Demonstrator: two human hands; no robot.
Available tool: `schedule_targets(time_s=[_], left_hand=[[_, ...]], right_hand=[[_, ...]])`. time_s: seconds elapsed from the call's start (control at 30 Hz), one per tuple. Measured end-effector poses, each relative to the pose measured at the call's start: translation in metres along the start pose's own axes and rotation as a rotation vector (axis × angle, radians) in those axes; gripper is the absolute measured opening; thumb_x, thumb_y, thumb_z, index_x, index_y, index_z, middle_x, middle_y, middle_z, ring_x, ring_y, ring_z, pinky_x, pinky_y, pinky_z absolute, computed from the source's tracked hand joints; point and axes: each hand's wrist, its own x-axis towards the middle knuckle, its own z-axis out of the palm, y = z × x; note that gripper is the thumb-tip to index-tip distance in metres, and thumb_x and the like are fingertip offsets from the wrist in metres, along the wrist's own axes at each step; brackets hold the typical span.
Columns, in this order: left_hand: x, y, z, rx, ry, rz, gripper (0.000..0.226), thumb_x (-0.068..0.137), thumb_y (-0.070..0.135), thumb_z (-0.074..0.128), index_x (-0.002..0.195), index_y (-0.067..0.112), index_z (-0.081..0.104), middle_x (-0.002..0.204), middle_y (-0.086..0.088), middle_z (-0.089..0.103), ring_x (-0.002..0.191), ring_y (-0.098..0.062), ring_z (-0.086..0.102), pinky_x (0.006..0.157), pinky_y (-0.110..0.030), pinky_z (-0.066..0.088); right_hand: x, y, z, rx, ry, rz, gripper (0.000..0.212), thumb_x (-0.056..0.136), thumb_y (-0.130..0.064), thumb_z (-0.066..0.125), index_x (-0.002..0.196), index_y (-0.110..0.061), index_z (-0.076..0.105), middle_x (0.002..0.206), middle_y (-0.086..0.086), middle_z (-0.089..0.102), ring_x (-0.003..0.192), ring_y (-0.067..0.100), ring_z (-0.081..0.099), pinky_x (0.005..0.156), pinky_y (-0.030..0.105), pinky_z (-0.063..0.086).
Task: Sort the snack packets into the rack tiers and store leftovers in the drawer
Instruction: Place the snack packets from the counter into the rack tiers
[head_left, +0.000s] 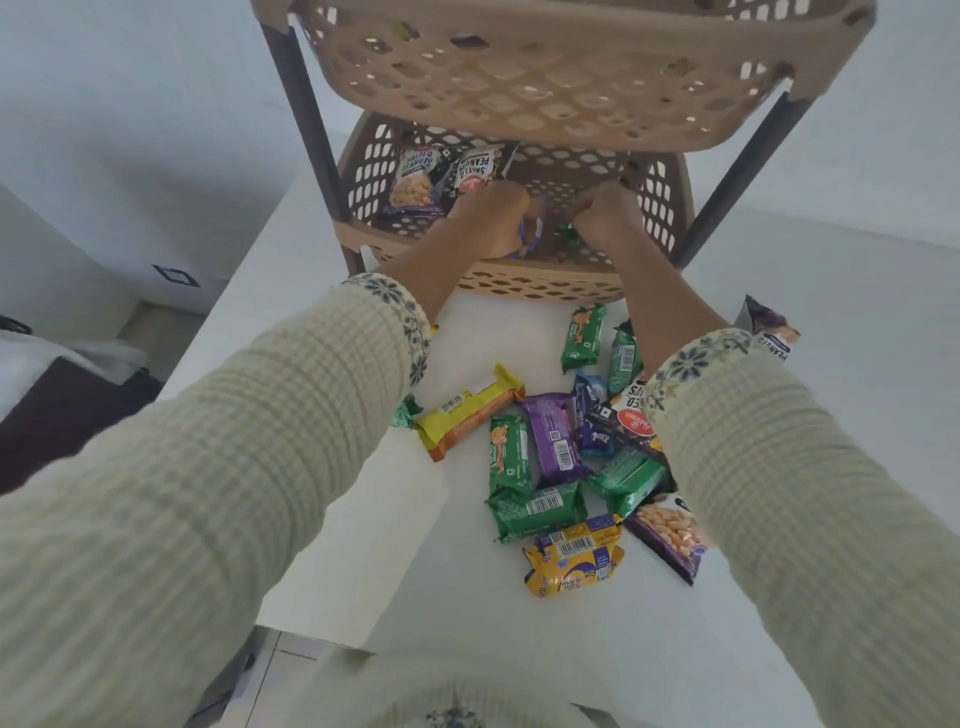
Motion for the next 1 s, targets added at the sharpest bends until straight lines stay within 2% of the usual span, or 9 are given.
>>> schedule_targets(time_s=[0.1, 0.2, 0.27, 0.4, 0.5, 0.63, 0.83, 0.9, 1.0], left_hand=[[0.011, -0.004, 0.004, -0.044, -0.121, 0.039, 0.020, 0.086, 0.002, 0.062, 0.100, 0.012, 0.072, 0.095, -0.007, 0.060, 0.091, -0.028, 0.061, 0.071, -0.031, 0.043], [0.022, -0.006, 0.012, -0.054, -0.185, 0.037, 0.029, 0.091, 0.003, 0.057, 0.114, 0.013, 0.071, 0.122, -0.013, 0.060, 0.094, -0.029, 0.058, 0.076, -0.030, 0.041], [0.028, -0.005, 0.020, -0.033, -0.184, 0.020, 0.030, 0.094, 0.003, 0.052, 0.120, 0.009, 0.066, 0.126, -0.018, 0.058, 0.097, -0.033, 0.059, 0.080, -0.034, 0.043], [0.041, -0.006, 0.034, 0.009, -0.196, -0.018, 0.035, 0.094, 0.010, 0.054, 0.129, 0.004, 0.055, 0.127, -0.022, 0.057, 0.112, -0.040, 0.057, 0.098, -0.051, 0.045], [0.048, -0.006, 0.038, 0.056, -0.190, -0.014, 0.036, 0.095, 0.007, 0.050, 0.130, -0.002, 0.051, 0.127, -0.026, 0.055, 0.112, -0.044, 0.056, 0.098, -0.053, 0.045], [0.055, -0.003, 0.039, 0.147, -0.166, 0.036, 0.042, 0.094, 0.006, 0.054, 0.135, -0.003, 0.045, 0.131, -0.026, 0.050, 0.115, -0.046, 0.053, 0.098, -0.056, 0.045], [0.057, -0.005, 0.039, 0.177, -0.151, 0.053, 0.059, 0.097, 0.005, 0.049, 0.150, 0.001, 0.024, 0.158, -0.017, 0.021, 0.136, -0.044, 0.035, 0.109, -0.056, 0.035], [0.053, -0.004, 0.037, 0.148, -0.145, 0.038, 0.057, 0.097, 0.007, 0.050, 0.149, 0.000, 0.028, 0.157, -0.016, 0.025, 0.135, -0.042, 0.039, 0.108, -0.055, 0.037], [0.043, -0.004, 0.032, 0.066, -0.110, -0.017, 0.046, 0.095, 0.006, 0.054, 0.139, -0.001, 0.042, 0.138, -0.019, 0.050, 0.120, -0.037, 0.054, 0.096, -0.045, 0.046]], right_hand=[[0.001, 0.000, 0.002, -0.067, -0.026, -0.012, 0.022, 0.091, -0.011, 0.055, 0.105, -0.006, 0.072, 0.109, 0.012, 0.069, 0.102, 0.030, 0.064, 0.095, 0.040, 0.051], [0.005, 0.001, 0.004, -0.072, -0.059, 0.004, 0.023, 0.090, -0.007, 0.056, 0.109, -0.003, 0.069, 0.109, 0.014, 0.066, 0.102, 0.032, 0.063, 0.088, 0.037, 0.052], [0.006, 0.003, 0.004, -0.085, -0.075, 0.001, 0.022, 0.090, -0.004, 0.057, 0.109, 0.001, 0.066, 0.104, 0.016, 0.064, 0.101, 0.034, 0.063, 0.082, 0.036, 0.051], [0.010, 0.006, 0.005, -0.143, -0.096, -0.023, 0.026, 0.090, -0.005, 0.057, 0.114, 0.004, 0.061, 0.114, 0.022, 0.062, 0.102, 0.036, 0.061, 0.077, 0.035, 0.046], [0.017, 0.007, 0.006, -0.172, -0.142, 0.012, 0.040, 0.090, -0.010, 0.059, 0.127, 0.004, 0.054, 0.125, 0.022, 0.055, 0.110, 0.038, 0.058, 0.093, 0.042, 0.050], [0.022, 0.008, 0.007, -0.283, -0.209, 0.012, 0.047, 0.094, -0.015, 0.053, 0.137, 0.001, 0.046, 0.142, 0.022, 0.038, 0.124, 0.042, 0.047, 0.103, 0.050, 0.044], [0.018, 0.008, 0.010, -0.341, -0.291, -0.046, 0.058, 0.094, -0.023, 0.049, 0.150, -0.023, 0.033, 0.150, 0.019, 0.035, 0.138, 0.040, 0.032, 0.110, 0.051, 0.033], [0.012, 0.006, 0.004, -0.301, -0.281, -0.056, 0.060, 0.093, -0.022, 0.048, 0.151, -0.026, 0.032, 0.149, 0.018, 0.039, 0.137, 0.038, 0.036, 0.111, 0.050, 0.035], [-0.003, -0.001, -0.007, -0.231, -0.234, -0.075, 0.053, 0.092, -0.016, 0.044, 0.145, -0.022, 0.043, 0.138, 0.019, 0.051, 0.126, 0.036, 0.048, 0.104, 0.046, 0.044]])
